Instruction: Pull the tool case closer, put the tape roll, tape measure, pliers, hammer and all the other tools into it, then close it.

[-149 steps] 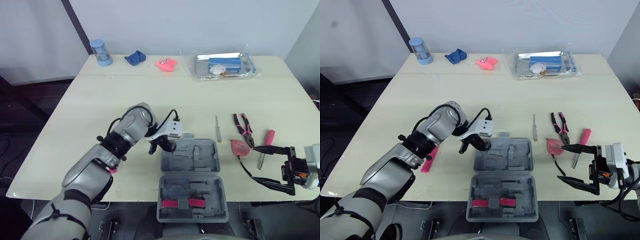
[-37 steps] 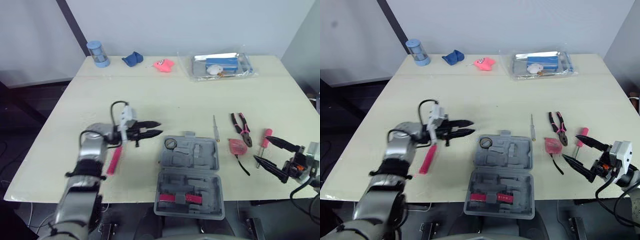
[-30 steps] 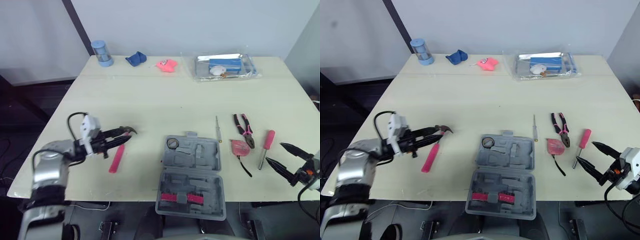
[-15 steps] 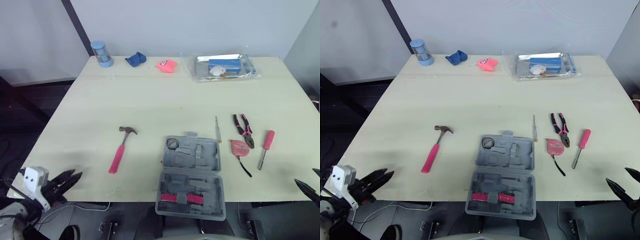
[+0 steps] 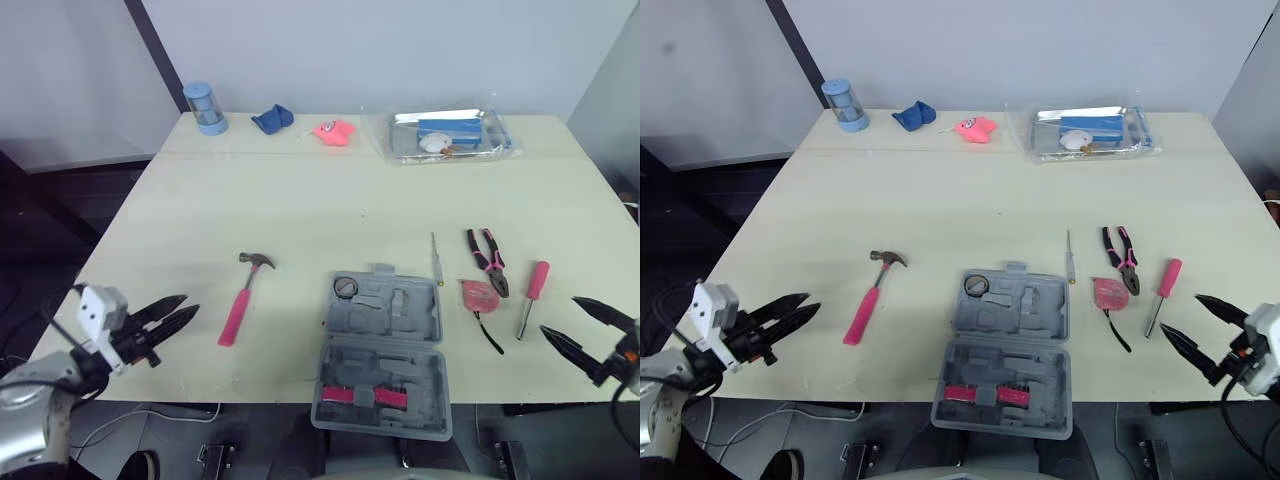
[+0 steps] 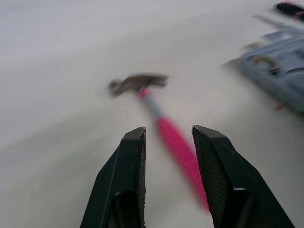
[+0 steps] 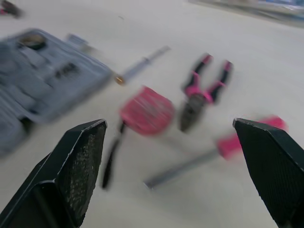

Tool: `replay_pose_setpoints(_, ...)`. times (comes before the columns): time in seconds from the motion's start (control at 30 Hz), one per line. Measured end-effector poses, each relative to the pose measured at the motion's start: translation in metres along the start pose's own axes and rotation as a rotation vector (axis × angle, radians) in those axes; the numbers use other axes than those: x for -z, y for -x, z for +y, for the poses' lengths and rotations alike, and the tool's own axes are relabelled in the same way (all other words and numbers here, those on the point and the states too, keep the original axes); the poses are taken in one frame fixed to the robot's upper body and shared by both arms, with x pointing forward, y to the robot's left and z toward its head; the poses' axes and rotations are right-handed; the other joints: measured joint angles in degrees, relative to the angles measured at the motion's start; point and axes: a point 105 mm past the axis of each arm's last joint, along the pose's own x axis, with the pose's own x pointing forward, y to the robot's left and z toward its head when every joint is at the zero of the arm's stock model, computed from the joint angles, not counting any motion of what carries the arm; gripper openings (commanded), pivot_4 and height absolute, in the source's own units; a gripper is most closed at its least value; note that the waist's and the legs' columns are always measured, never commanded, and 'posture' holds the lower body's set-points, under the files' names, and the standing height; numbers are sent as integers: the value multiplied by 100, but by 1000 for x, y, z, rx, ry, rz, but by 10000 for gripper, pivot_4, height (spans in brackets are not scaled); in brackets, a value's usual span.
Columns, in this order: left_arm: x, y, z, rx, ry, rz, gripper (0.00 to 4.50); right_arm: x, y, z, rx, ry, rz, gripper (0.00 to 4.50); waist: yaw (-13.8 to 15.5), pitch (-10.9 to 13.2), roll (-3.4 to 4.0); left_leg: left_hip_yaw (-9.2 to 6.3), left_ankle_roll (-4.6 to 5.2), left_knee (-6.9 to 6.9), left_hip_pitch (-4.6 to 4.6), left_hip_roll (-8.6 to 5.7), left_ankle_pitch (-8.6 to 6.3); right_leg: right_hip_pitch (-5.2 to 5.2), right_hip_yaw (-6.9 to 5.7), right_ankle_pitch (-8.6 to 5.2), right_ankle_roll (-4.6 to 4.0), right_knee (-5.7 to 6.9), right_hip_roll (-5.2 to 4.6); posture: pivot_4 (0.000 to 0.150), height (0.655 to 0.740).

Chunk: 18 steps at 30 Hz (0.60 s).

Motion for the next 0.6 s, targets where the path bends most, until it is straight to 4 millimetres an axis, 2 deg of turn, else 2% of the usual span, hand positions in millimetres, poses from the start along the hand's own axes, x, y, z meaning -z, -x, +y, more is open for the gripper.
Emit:
replay_pose_setpoints(0.17,-24,-24,-27,222,-101,11,16387,-1,-25,25,-8,-41,21,45000,2,0,0,-1,0,-1,-4,0,0,-3,-1,0,0,-1,1,1500,7400)
replay_pose_setpoints(0.3,-43,-41,-46,353,-161,-8,16387,5,-36,35,43,-74,41,45000,12,1,0,-4,0,2,-11,-1,0,-6,-4,0,0,-2,0,1500,7400)
replay_pose_setpoints(0.4,-68,-60,-75,521,-229,-45,16387,22,-39,45,135,-132,71,45000,26,2,1,-14,-1,2,-21,-1,0,-9,-13,0,-1,-6,0,1500,7400)
replay_pose_setpoints(0.5,-73,-64,-87,592,-246,-36,16387,34,-36,47,192,-139,115,45000,-28,5,8,-8,0,-1,-18,1,0,-17,-5,0,-1,-3,4,1500,7400)
replay_pose_setpoints(0.6,-88,-72,-109,717,-281,-58,16387,45,-46,54,278,-182,129,45000,-2,4,4,-15,-1,2,-22,4,1,-17,-12,0,-2,-1,7,1500,7400)
